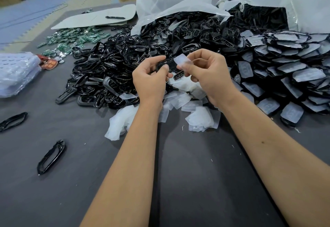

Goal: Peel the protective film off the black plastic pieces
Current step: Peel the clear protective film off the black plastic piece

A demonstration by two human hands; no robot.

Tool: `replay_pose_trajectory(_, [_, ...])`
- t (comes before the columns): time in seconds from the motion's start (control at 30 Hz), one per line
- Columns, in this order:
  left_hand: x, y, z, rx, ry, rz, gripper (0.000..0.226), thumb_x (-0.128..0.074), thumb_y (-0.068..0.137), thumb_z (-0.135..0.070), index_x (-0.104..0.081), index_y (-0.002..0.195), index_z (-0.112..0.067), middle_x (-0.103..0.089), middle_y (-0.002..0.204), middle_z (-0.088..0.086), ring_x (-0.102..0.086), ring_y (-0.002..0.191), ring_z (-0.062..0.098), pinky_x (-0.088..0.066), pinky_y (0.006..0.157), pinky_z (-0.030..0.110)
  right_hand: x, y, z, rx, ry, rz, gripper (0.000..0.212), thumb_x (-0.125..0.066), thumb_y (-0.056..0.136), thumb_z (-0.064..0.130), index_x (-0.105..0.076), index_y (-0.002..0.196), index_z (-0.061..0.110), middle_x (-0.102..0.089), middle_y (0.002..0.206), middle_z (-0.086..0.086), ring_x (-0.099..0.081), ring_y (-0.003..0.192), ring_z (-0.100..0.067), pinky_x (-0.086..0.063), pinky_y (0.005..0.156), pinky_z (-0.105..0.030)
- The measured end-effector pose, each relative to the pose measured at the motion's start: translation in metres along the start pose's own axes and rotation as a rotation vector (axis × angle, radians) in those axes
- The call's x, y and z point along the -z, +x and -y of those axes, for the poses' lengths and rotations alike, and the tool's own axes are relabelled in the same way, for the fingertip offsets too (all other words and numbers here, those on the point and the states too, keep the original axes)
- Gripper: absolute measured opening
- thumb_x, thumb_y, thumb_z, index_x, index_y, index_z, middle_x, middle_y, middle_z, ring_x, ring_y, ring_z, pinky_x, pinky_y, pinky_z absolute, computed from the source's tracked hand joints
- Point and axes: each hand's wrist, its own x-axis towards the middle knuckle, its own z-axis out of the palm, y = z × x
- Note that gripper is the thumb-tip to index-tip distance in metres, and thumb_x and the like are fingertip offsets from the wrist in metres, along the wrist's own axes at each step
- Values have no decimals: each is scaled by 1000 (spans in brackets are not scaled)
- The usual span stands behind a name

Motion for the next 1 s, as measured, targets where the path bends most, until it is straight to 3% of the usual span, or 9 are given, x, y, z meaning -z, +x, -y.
replay_pose_trajectory(0.07, [0,0,1,13,-3,28,25,-66,88,9,-78,101,-8,-71,73,9,-66,57,16,-54,60,26,0,0,-1,17,68,-1,9,-67,100,8,-60,95,10,-77,85,-8,-70,65,-18,-47,54,-27])
replay_pose_trajectory(0.13, [0,0,1,10,11,54,27,-63,89,9,-78,101,-10,-72,77,11,-67,57,17,-54,61,26,0,-1,-1,19,135,8,8,-61,104,9,-55,99,9,-78,91,-14,-69,62,-21,-46,50,-27])
replay_pose_trajectory(0.2, [-1,-1,0,-1,24,70,28,-63,89,10,-78,101,-9,-73,83,14,-68,57,17,-54,61,25,-1,-2,-4,48,125,0,5,-65,101,7,-61,97,8,-75,84,-13,-62,58,-18,-45,49,-25])
replay_pose_trajectory(0.3, [-1,-1,1,-5,17,88,27,-63,88,12,-77,102,-7,-73,88,19,-67,56,18,-54,61,25,-2,-2,-7,80,123,-24,6,-71,95,2,-75,98,5,-67,72,-3,-56,60,-13,-47,56,-25])
replay_pose_trajectory(0.47, [-2,0,4,24,-23,112,27,-63,88,14,-77,101,-5,-72,81,16,-65,57,19,-55,60,24,-1,0,-7,43,189,-70,16,-68,97,1,-79,103,11,-69,78,7,-58,66,-8,-52,66,-22])
replay_pose_trajectory(0.57, [-2,0,4,35,-37,121,27,-64,88,14,-77,100,-6,-72,84,17,-66,58,19,-55,61,23,-1,0,-6,32,217,-56,18,-61,102,2,-77,106,8,-60,78,-1,-52,67,-14,-48,61,-27])
replay_pose_trajectory(0.7, [-1,0,5,33,-35,138,28,-64,88,13,-78,101,-7,-73,87,15,-67,57,18,-57,64,25,-1,-1,-3,-34,319,-45,29,-48,99,4,-77,102,0,-68,84,-11,-61,77,-23,-50,65,-31])
replay_pose_trajectory(0.87, [-1,0,4,51,-42,146,28,-64,89,13,-78,103,-6,-75,95,20,-69,58,17,-58,67,26,-3,-1,-6,85,72,-104,12,-65,98,2,-74,104,5,-70,80,-7,-64,71,-19,-54,64,-30])
replay_pose_trajectory(1.0, [-2,-1,1,104,-122,195,28,-54,93,12,-77,101,-1,-76,91,20,-69,64,18,-59,69,28,-3,-1,-8,145,-55,-121,17,-77,89,5,-69,104,6,-74,80,-8,-71,71,-21,-54,66,-28])
